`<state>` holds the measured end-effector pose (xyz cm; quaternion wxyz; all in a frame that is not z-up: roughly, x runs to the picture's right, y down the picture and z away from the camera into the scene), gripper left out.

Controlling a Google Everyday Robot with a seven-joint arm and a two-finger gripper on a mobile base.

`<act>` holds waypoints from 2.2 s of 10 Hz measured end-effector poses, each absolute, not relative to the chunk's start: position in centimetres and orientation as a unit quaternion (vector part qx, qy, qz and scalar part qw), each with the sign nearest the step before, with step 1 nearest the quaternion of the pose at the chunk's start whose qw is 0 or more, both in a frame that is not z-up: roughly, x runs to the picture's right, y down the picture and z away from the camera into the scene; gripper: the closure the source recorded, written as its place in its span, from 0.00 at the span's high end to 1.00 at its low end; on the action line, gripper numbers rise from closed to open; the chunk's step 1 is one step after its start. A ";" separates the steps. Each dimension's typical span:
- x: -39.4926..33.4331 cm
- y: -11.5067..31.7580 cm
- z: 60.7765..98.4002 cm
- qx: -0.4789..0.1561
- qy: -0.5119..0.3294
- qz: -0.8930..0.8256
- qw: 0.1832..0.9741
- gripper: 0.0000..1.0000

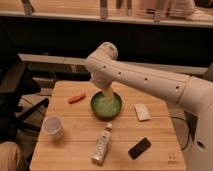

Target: Place the pepper in the ceramic bowl

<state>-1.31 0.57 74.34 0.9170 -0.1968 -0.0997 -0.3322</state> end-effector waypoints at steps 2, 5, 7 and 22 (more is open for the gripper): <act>-2.0 0.5 75.0 -0.196 -0.109 -0.346 0.911 0.80; -2.8 0.6 75.6 -0.193 -0.119 -0.359 0.905 0.80; -3.8 0.7 76.1 -0.192 -0.127 -0.369 0.900 0.80; -8.9 1.1 81.5 -0.188 -0.167 -0.429 0.867 0.80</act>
